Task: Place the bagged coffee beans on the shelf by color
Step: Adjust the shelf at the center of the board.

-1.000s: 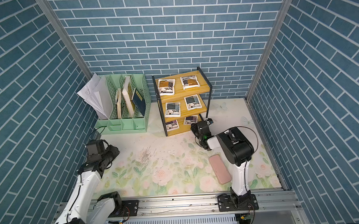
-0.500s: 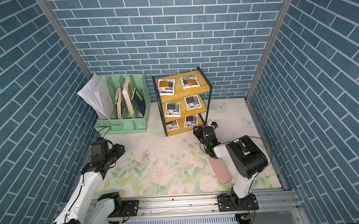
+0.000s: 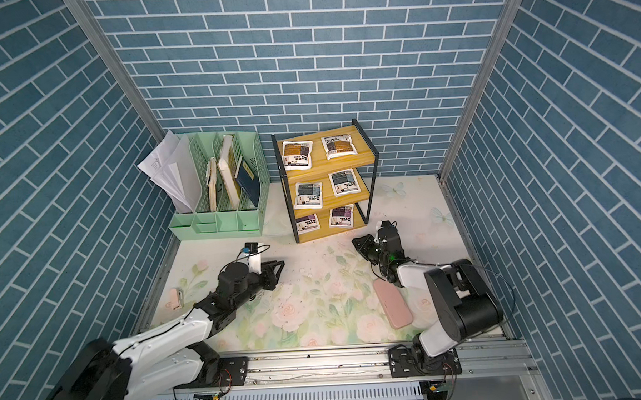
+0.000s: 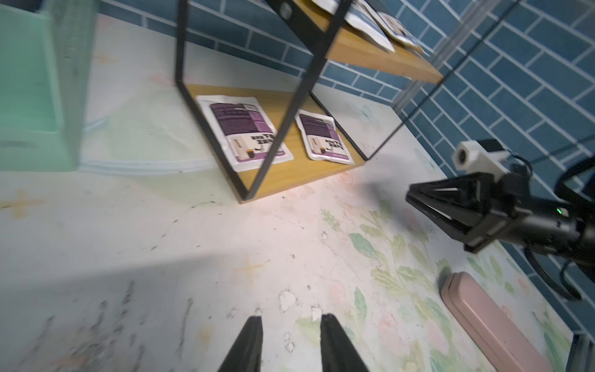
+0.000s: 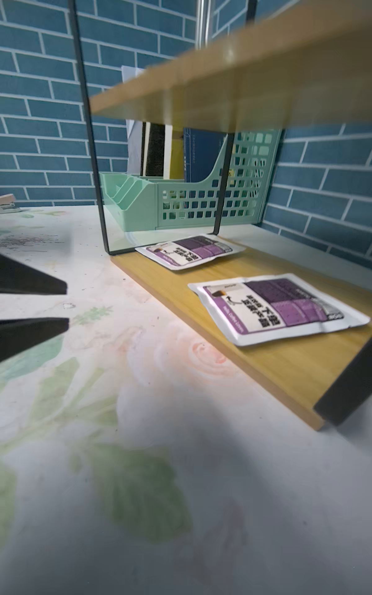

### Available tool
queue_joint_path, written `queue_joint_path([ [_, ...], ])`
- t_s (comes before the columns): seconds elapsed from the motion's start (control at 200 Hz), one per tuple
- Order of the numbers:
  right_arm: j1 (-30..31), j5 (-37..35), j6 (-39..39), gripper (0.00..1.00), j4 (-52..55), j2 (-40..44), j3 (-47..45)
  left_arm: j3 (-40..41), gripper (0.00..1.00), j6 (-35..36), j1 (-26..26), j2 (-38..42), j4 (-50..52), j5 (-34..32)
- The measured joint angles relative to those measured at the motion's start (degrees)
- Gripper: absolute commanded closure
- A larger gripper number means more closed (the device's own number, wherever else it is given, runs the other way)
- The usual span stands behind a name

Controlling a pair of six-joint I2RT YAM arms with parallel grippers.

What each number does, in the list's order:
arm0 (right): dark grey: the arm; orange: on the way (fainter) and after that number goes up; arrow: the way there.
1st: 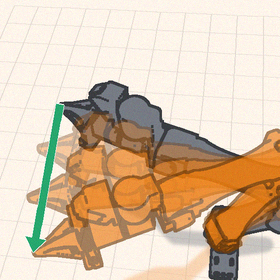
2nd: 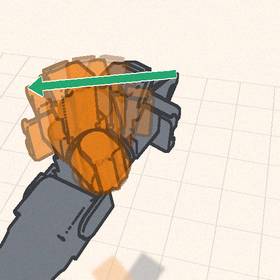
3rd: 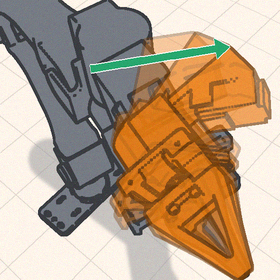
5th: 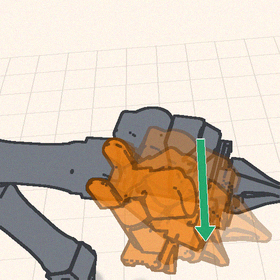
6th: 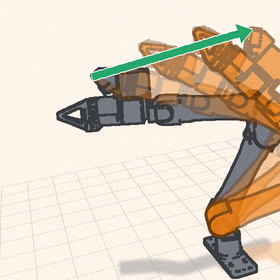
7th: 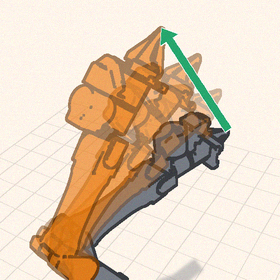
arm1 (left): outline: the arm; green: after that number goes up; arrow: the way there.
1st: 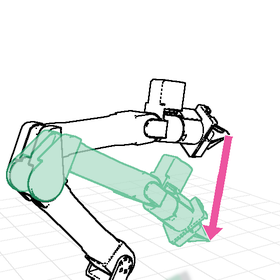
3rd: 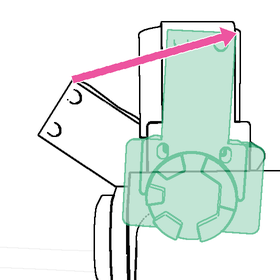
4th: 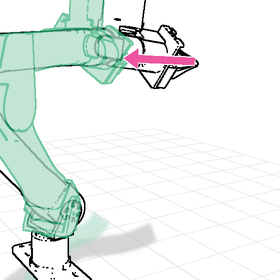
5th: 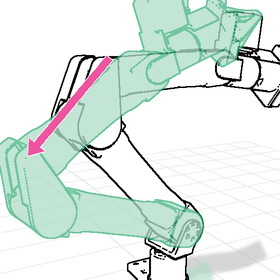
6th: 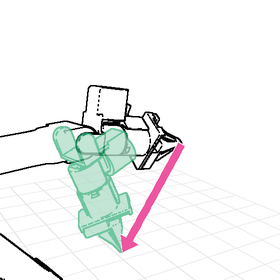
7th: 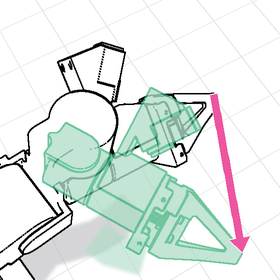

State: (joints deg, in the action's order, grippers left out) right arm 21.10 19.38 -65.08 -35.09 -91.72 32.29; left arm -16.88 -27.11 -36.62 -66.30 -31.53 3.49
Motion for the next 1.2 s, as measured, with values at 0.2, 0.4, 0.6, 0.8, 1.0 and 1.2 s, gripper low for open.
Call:
queue_joint_path([
  [0.2,0.3,-0.7,-5.9,0.86,-2.6,-13.6,10.1,-6.6,0.71,6.6,-5.8,-19.4,-14.1,-2.0],
  [0.4,0.4,-2.3,-7.8,0.89,-3.4,-17.1,14.1,-15.4,0.76,10.5,-6.4,-31.2,-22.1,-5.0],
  [0.6,0.4,-3.7,-9.0,0.94,-3.9,-19.9,16.2,-19.8,0.77,11.4,-5.9,-37.7,-23.9,-7.3],
  [0.8,0.4,-4.9,-9.7,0.94,-3.9,-22.0,18.0,-19.9,0.77,10.9,-4.0,-39.9,-24.1,-8.0],
  [1.0,0.4,-6.8,-9.7,0.94,-3.8,-22.8,19.1,-20.0,0.77,10.1,-1.7,-41.0,-24.1,-8.4],
  [1.2,0.4,-8.7,-9.7,0.93,-3.7,-23.7,20.8,-20.6,0.77,9.7,-0.2,-42.1,-23.5,-8.3],
])
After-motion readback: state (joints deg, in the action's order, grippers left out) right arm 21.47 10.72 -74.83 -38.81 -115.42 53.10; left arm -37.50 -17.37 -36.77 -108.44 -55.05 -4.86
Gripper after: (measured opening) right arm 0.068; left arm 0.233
